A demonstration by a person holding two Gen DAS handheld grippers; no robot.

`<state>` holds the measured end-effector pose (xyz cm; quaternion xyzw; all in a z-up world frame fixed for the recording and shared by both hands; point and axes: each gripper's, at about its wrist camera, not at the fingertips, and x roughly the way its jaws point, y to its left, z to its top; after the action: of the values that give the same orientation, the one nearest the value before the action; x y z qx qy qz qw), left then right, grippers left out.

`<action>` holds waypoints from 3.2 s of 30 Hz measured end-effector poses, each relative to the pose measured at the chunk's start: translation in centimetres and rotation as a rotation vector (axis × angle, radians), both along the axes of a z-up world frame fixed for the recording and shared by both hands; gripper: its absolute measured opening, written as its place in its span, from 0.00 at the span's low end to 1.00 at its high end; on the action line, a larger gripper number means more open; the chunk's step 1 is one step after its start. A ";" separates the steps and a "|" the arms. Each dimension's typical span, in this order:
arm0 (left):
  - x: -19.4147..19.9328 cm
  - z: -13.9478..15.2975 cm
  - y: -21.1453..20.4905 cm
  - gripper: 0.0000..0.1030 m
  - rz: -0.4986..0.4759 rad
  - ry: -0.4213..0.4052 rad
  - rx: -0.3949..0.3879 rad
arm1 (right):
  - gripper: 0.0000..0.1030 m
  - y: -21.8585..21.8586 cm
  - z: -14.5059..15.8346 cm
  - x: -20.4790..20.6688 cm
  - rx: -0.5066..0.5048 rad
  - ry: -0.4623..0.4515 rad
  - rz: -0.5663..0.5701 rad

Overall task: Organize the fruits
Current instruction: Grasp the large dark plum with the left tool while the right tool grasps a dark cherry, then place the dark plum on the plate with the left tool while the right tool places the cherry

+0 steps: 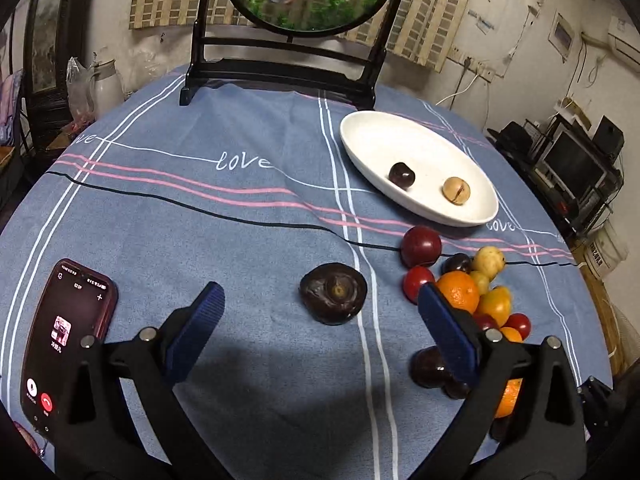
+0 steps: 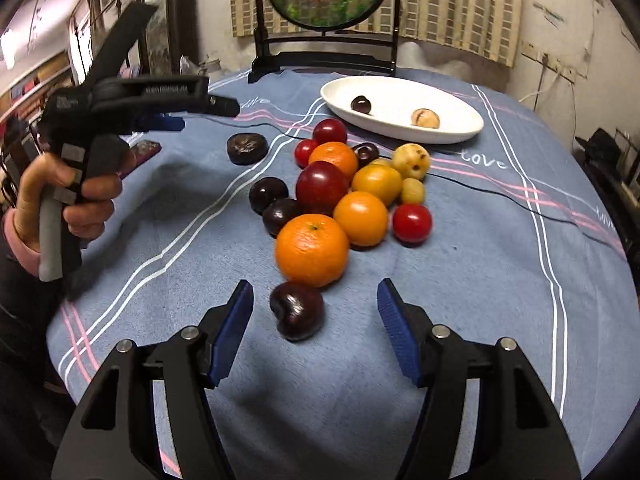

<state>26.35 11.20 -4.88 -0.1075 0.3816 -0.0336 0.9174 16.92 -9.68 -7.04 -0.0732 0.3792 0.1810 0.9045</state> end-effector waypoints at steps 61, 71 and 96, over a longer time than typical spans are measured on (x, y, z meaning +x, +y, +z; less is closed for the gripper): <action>5.1 1.2 -4.7 0.47 -0.162 0.024 0.035 | 0.30 -8.0 4.3 7.6 0.363 -0.039 -0.102; 17.5 2.8 -9.1 0.47 -0.164 0.057 0.102 | 0.30 -10.4 3.4 23.8 0.324 -0.007 -0.257; 5.2 4.0 -6.0 0.96 -0.003 0.023 0.155 | 0.60 -8.6 7.0 10.6 0.342 -0.087 -0.165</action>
<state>31.57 5.20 -0.90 -0.0360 0.3936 -0.0042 0.9186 27.50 -18.23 -0.03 0.1054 0.3080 0.1646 0.9311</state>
